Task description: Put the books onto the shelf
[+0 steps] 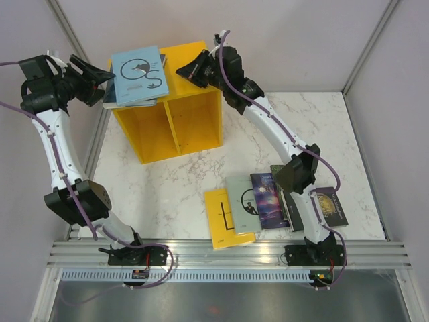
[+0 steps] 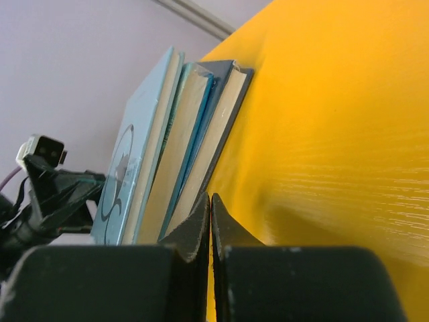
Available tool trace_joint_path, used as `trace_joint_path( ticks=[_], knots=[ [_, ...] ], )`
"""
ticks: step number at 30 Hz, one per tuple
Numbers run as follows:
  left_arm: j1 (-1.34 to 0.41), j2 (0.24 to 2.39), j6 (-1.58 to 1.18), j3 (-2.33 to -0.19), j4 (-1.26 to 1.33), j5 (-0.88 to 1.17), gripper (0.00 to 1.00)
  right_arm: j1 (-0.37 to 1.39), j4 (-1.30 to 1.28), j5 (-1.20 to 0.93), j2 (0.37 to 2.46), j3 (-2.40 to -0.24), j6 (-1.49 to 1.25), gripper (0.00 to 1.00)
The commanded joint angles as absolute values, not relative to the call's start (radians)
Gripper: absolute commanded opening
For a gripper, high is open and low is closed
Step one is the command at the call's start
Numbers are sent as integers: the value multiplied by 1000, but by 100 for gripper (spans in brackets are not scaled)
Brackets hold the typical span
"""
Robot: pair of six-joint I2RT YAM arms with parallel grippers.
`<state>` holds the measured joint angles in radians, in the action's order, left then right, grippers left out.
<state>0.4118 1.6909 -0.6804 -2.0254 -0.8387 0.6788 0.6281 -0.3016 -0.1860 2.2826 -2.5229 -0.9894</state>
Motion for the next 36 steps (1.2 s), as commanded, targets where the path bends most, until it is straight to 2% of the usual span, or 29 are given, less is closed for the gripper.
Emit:
trace_joint_path(
  ticks=[1, 8, 21, 32, 36],
  knots=[
    [408, 1635, -679, -1959, -951, 643, 73, 666, -350, -98, 2304, -2579, -914, 0],
    [407, 1577, -690, -1868, -988, 600, 72, 676, -336, -126, 2327, -2573, -928, 0],
    [405, 1563, -715, -1856, -996, 545, 72, 670, -357, -101, 2184, -2497, -861, 0],
    [407, 1536, -744, -1971, -973, 537, 75, 678, -390, -51, 2143, -2488, -857, 0],
    [410, 1482, -768, -1977, -971, 439, 78, 672, -367, -86, 2143, -2455, -900, 0]
  ],
)
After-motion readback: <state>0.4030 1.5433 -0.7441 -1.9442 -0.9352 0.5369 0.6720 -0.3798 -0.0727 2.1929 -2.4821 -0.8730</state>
